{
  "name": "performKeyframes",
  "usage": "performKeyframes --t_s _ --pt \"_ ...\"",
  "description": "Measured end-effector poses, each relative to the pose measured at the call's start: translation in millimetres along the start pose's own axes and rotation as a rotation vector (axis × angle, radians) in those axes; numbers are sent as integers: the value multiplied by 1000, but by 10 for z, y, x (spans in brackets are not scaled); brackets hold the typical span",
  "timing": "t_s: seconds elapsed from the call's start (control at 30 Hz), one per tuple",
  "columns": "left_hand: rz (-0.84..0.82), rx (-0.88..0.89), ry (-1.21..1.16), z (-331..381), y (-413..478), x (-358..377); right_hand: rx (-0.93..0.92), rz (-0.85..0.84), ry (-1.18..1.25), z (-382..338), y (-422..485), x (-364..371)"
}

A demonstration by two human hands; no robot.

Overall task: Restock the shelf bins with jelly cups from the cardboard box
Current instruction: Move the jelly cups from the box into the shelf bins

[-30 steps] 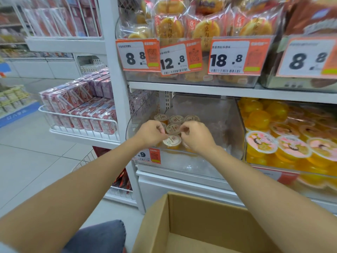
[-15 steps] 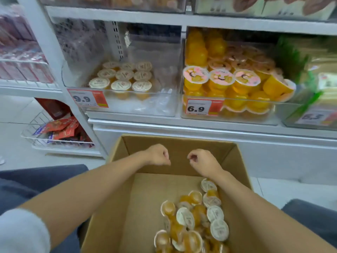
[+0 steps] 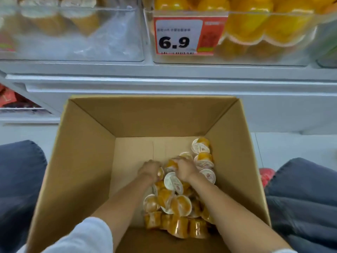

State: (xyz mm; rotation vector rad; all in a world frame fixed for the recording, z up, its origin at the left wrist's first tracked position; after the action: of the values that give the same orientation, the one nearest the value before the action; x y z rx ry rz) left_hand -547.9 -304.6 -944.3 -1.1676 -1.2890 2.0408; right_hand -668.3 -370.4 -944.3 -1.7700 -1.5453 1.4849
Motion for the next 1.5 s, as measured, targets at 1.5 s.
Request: performKeyframes --t_s 1.5 --pt "724 418 -430 -759 -3898 -4152 -424 430 868 -3275 -2171 -3590"
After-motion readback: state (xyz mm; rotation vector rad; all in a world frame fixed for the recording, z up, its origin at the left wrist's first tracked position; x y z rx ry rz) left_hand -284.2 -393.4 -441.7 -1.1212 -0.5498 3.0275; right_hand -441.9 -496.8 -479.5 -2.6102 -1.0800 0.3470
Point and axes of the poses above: each hand's wrist, its own y-axis towards the middle knuckle, its own x-axis out of the palm, z = x × y, the point moved 9 cm from there along y, towards the middle knuckle, and after that the axes turned 15 degrees about -z, right-handed, at the moved point
